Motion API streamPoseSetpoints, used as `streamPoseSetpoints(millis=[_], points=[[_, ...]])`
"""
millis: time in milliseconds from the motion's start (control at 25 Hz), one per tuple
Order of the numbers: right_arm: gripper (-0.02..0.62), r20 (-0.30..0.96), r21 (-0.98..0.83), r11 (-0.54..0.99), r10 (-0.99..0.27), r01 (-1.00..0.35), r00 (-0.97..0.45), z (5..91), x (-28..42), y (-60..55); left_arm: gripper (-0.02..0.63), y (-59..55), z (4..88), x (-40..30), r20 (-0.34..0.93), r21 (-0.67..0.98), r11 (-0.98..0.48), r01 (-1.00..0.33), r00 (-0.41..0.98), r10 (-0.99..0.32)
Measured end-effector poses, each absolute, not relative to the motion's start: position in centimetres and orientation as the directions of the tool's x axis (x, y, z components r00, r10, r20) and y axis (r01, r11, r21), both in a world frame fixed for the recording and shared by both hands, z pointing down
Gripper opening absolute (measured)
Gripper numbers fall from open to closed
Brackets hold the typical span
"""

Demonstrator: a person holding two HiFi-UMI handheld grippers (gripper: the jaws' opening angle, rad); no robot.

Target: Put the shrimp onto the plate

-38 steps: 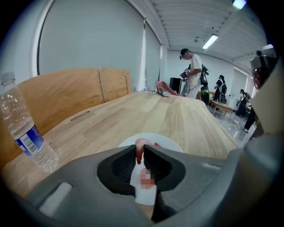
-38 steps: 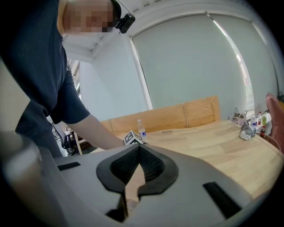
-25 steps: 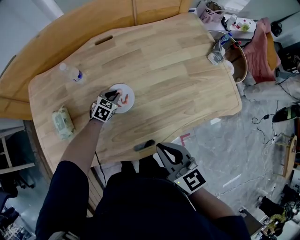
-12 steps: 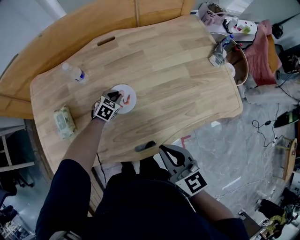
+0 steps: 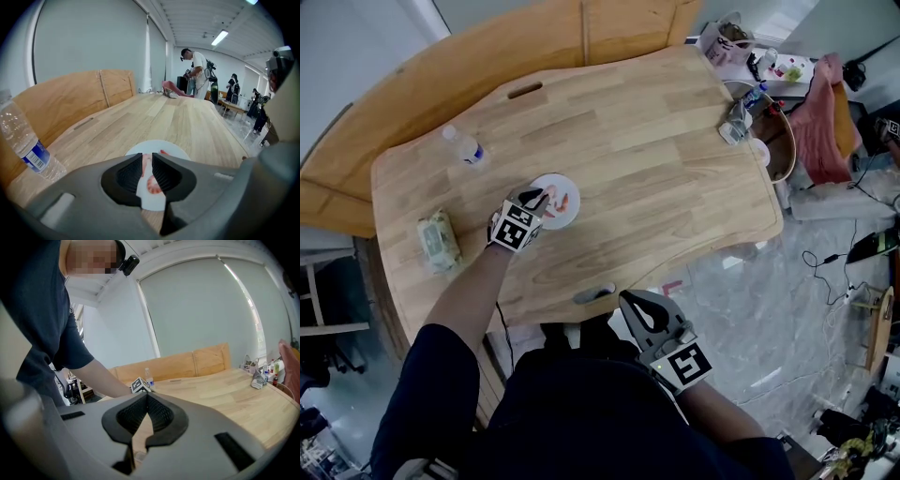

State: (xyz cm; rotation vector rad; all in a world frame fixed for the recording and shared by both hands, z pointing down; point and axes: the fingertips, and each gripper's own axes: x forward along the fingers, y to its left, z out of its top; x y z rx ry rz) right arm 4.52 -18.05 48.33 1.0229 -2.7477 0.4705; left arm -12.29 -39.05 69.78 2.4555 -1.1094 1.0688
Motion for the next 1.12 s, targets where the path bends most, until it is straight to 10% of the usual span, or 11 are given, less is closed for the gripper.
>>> streamPoseSetpoints(millis=[1120], points=[[0.011,0.223,-0.162,0.693,-0.668,-0.702,-0.710,43.1,-1.9,-15.4,0.014,-17.8,42.5,-7.5,0.276,0.094,-0.725,-0.682,0.717,-0.639]])
